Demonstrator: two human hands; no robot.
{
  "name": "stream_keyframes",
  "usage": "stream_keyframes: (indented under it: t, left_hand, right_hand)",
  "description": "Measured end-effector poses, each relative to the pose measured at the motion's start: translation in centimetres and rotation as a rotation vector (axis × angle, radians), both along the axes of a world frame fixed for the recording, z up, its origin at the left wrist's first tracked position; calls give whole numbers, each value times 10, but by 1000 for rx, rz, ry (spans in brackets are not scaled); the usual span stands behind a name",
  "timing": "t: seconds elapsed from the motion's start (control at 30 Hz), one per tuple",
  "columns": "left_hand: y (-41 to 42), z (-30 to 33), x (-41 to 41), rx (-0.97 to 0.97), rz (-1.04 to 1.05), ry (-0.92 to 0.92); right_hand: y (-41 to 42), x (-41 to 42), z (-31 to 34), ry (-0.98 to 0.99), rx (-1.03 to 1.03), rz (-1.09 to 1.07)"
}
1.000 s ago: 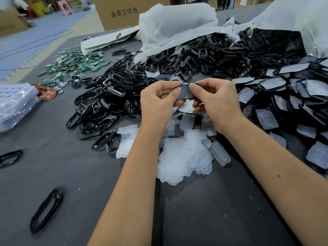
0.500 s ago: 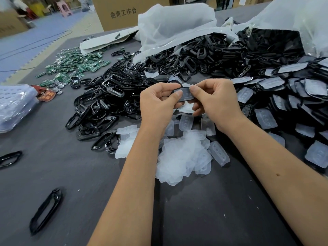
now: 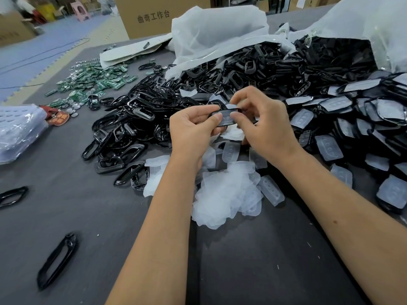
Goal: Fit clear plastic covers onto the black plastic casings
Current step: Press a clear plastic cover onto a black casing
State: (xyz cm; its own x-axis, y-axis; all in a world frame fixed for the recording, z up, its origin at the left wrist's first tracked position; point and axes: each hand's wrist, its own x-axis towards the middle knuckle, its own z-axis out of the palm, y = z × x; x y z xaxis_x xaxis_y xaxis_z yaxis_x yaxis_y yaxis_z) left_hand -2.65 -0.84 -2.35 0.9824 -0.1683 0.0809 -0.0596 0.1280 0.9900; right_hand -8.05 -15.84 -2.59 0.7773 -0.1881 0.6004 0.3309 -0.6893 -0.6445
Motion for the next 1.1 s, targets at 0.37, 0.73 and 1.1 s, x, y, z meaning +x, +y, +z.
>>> stream_keyframes:
  t: [0.37,0.73,1.1]
  left_hand:
    - [12,9,9,-277,-82,268]
    - [8,8,3,-277,-143,122]
    - [2,3,6,-201,-93,129]
  right_hand:
    - [3,4,-5,-84,-66,35]
    - [-1,-2,9,426,1053,420]
    - [4,-2,7,344,1071,325]
